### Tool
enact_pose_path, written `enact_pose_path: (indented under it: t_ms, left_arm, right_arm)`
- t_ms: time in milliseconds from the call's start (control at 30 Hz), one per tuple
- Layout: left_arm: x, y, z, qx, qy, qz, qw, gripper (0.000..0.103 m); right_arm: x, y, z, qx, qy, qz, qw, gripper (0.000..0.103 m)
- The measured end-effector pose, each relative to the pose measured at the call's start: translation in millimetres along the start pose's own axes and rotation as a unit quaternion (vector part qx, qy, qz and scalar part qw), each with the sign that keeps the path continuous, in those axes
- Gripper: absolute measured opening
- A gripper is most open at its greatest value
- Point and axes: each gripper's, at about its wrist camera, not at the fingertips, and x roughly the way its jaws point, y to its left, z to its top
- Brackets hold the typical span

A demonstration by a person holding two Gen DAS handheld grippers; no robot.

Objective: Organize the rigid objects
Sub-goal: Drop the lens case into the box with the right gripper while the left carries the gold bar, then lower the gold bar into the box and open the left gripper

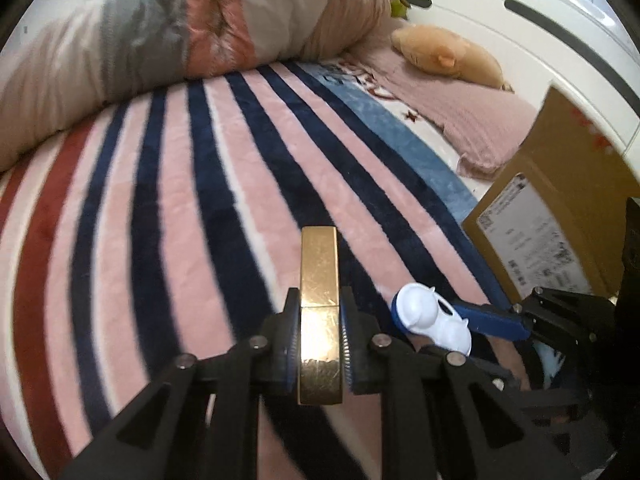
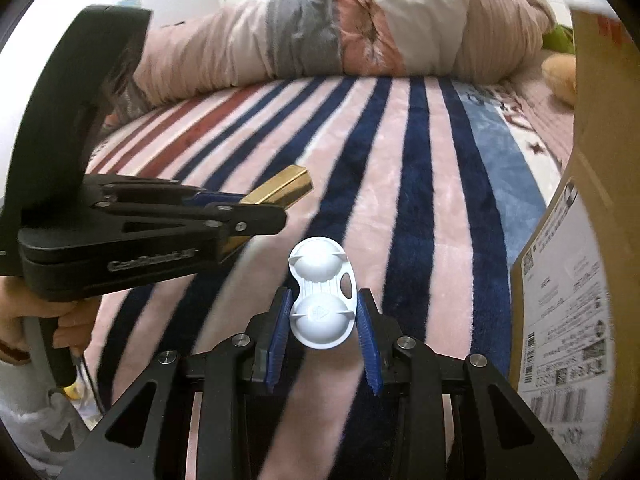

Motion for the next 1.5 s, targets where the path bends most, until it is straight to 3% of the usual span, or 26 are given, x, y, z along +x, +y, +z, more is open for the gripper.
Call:
enact_pose_path:
  t_ms: [400, 700, 833, 1000, 1233, 1500]
  left_arm:
    - [-122, -16, -20, -0.007, -0.092, 0.008, 0.9957, 0.015]
    - [-154, -75, 2, 0.037, -0.133, -0.029, 0.99, 0.015]
    - [-150, -107, 17, 0.056, -0.13, -0.051, 0.9886, 0.015]
    - [-134, -149, 38, 0.088, -0.115, -0.067, 0.9871, 0.015]
    - [-121, -182, 55, 0.115, -0.103, -0.076, 0.9851, 0.015]
    - [-118, -186, 59, 0.124, -0.091, -0.078, 0.985, 0.015]
  right_arm:
    - [-102, 28, 12, -0.041, -0.108, 0.015, 0.993, 0.028]
    - [-178, -28, 18, -0.005, -0.186, -0.037, 0.982, 0.028]
    - [-191, -77, 9, 0.027, -0.17, -0.086, 0.981, 0.028]
    - [-175, -131, -7, 0.057, -0.107, -0.126, 0.985, 0.028]
    - [-162, -150, -19, 0.049, -0.078, -0.118, 0.989, 0.028]
    - [-166, -156, -22, 0.068, -0.092, -0.107, 0.988, 0.028]
